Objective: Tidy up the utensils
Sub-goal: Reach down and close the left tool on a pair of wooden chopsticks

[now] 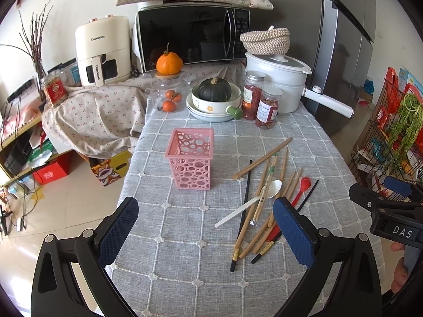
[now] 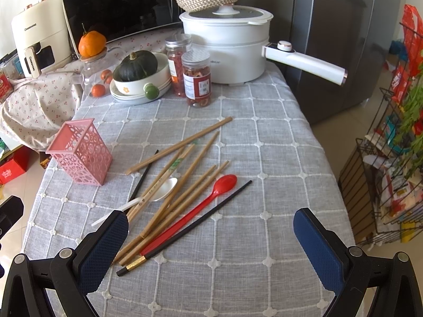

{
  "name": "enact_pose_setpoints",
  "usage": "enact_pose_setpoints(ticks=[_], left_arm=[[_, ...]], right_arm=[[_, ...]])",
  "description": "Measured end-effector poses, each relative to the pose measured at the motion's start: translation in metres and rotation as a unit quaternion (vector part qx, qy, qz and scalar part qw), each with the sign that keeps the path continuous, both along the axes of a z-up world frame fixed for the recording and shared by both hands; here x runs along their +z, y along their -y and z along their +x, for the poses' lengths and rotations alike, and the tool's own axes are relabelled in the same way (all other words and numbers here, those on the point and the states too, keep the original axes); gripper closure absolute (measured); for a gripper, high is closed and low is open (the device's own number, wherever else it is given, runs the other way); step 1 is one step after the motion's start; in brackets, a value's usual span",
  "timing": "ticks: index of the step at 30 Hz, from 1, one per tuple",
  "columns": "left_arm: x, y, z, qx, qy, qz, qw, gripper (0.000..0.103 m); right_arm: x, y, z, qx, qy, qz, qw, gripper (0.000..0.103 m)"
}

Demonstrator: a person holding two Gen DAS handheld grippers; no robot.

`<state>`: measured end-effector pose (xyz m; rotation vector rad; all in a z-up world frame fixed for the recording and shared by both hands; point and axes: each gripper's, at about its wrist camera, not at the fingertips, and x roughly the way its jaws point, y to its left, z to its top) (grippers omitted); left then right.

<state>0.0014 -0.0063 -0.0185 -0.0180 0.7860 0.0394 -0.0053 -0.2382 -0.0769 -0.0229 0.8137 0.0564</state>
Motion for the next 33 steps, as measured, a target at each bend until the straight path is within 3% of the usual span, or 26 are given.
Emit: enact_pose_setpoints(ticks=[8,17,22,25,33], left_arm=[[0.0,0.009,0.03,-0.026,-0.022,-0.005,0.9994,0.0],[-0.03,0.042,0.109,-0.086,-0.138,-0.012,0.9866,0.001],[-0.053,0.068,0.155,-0.109,-0.168,-0.008,0.9797,0.015],[-0.07,0.085,0.181,-0.125,-0.184,-0.017,0.9749,0.027],[-0.116,0.135,0.249,-0.178,-0.178,-0.015,0.9677,0.052]], right_arm=[[-0.005,0.02,0.034,0.009,-0.069,0.051,0.996,0.001],[-0.026,0.061,0.072,-0.031,-0.138,0.102,0.985,0.001],[-0.038,0.083,0.083,-0.061,-0.158,0.106,0.98,0.002],[-0.048,0.092,0.089,-0.069,-0.173,0.106,0.977,0.008],[-0.07,0.106,0.1,-0.074,-0.206,0.117,0.969,0.015]])
